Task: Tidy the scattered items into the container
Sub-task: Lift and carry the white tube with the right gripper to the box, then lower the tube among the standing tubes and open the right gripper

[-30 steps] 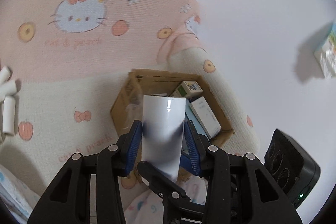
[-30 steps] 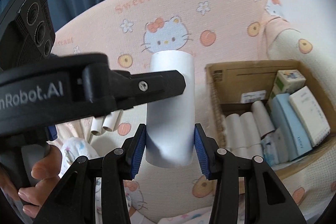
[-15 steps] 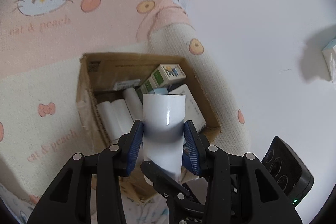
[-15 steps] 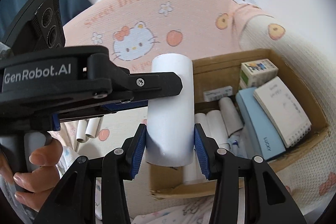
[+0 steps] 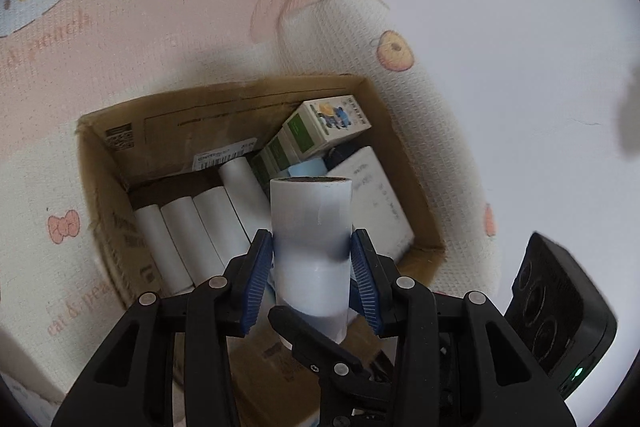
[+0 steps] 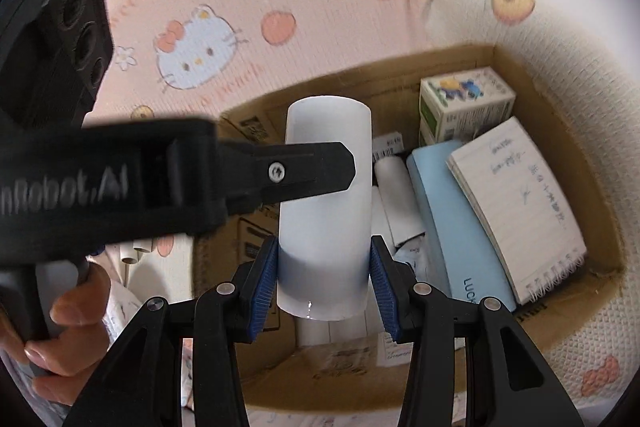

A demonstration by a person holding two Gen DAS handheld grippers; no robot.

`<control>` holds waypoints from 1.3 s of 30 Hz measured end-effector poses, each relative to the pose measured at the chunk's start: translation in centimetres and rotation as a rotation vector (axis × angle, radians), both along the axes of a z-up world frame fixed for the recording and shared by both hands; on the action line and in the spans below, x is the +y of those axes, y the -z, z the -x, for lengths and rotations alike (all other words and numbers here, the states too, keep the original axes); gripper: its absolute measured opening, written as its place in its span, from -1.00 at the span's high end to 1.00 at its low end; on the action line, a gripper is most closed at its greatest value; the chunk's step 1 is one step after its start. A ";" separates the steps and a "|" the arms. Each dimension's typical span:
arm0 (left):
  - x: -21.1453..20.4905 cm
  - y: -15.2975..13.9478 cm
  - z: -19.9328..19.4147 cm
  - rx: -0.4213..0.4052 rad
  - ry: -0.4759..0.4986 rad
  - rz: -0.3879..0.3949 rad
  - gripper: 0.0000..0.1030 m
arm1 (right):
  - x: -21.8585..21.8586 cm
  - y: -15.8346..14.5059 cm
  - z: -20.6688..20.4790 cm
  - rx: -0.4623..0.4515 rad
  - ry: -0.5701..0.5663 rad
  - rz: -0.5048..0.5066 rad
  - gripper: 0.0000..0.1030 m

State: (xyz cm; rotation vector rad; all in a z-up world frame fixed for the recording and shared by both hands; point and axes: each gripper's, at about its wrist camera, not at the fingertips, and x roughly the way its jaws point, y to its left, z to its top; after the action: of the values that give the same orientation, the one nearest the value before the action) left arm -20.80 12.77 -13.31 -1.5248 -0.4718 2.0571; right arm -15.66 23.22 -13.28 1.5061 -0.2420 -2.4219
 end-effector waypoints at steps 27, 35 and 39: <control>1.6 11.2 6.9 -0.253 -0.174 0.091 0.16 | 1.2 5.2 6.7 -0.266 -0.098 -0.166 0.29; 0.9 11.9 7.2 -0.355 -0.218 0.054 0.05 | 3.1 3.2 5.8 -0.193 -0.133 -0.243 0.43; -0.1 11.5 6.7 -0.404 -0.281 -0.061 0.05 | 3.6 2.2 5.1 -0.174 -0.143 -0.194 0.43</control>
State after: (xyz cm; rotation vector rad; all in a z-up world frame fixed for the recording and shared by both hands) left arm -27.50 12.63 -24.83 -1.9350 -0.9401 1.9050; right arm -20.80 26.78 -15.51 1.7551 0.0675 -2.2583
